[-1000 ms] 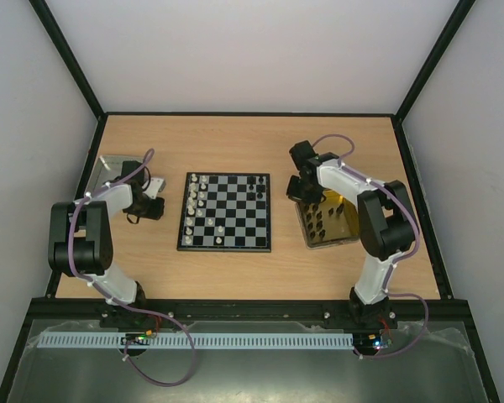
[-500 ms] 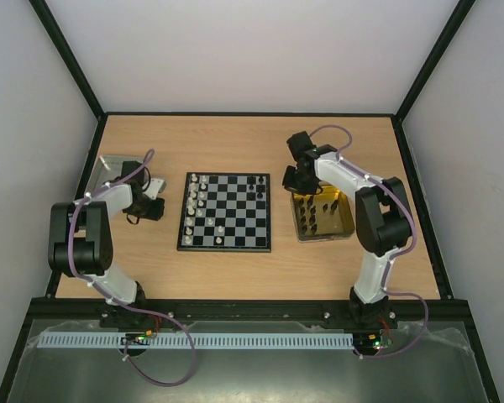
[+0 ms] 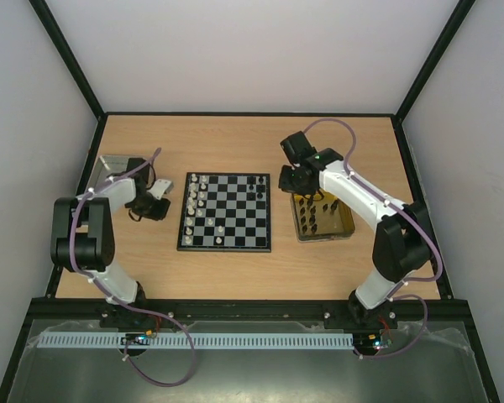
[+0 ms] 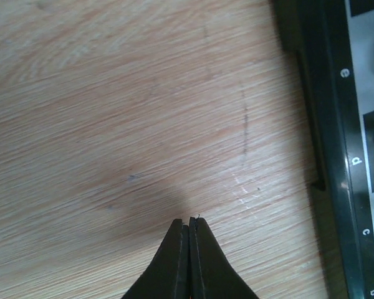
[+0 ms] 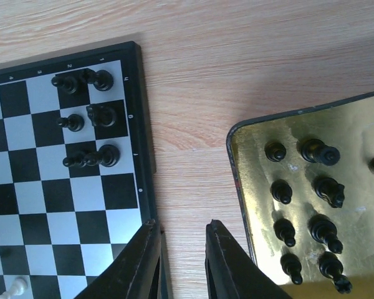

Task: Set up the chess pieces on the board
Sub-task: Move the storage box to the center of the board, then move the chess piece to the chessboard.

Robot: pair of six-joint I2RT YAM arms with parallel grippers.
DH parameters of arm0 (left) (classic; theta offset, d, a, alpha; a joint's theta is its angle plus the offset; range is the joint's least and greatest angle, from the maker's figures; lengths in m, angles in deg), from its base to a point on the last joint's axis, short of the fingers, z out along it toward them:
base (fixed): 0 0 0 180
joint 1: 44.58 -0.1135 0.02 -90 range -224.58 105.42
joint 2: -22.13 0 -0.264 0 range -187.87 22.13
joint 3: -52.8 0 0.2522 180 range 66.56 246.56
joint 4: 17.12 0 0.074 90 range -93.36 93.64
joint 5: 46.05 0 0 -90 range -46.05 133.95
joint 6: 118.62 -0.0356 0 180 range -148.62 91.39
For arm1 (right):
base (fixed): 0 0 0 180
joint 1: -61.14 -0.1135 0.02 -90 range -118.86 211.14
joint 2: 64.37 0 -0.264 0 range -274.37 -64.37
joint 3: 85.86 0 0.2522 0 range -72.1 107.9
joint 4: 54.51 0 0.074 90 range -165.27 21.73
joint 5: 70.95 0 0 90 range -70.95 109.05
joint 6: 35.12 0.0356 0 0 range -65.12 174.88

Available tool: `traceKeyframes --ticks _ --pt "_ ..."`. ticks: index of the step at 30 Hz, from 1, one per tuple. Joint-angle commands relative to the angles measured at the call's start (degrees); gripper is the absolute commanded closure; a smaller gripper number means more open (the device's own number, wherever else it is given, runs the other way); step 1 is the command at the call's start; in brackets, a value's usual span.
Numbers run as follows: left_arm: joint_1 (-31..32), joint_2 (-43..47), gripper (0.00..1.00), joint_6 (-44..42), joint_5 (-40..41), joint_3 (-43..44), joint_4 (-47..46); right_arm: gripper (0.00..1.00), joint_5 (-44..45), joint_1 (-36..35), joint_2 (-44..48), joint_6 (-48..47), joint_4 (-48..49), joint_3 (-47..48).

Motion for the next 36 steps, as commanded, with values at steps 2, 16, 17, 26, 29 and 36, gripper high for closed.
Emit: traceKeyframes --ticks 2,16,17,26,29,36 --pt "0.4 1.4 0.98 -3.7 2.8 2.9 6.2 0.8 2.4 0.3 2.0 -0.1 -1.6 -3.1" --pt "13.2 12.1 0.83 -9.8 7.7 14.4 15.7 0.76 0.2 0.1 10.0 0.1 2.1 -11.0" --pt "14.1 11.2 0.85 -9.5 8.1 15.0 16.4 0.75 -0.7 0.1 10.6 0.1 2.5 -11.6" --pt "23.6 9.4 0.62 -14.3 7.0 16.9 21.6 0.56 -3.1 -0.3 15.2 0.6 5.1 -17.5" --pt "26.7 7.9 0.6 -13.7 8.9 16.0 20.7 0.57 -3.5 -0.8 16.1 1.2 6.9 -20.3" --pt "30.7 4.9 0.8 -12.1 10.7 13.6 17.4 0.62 -4.0 -1.4 17.4 1.8 8.7 -23.5"
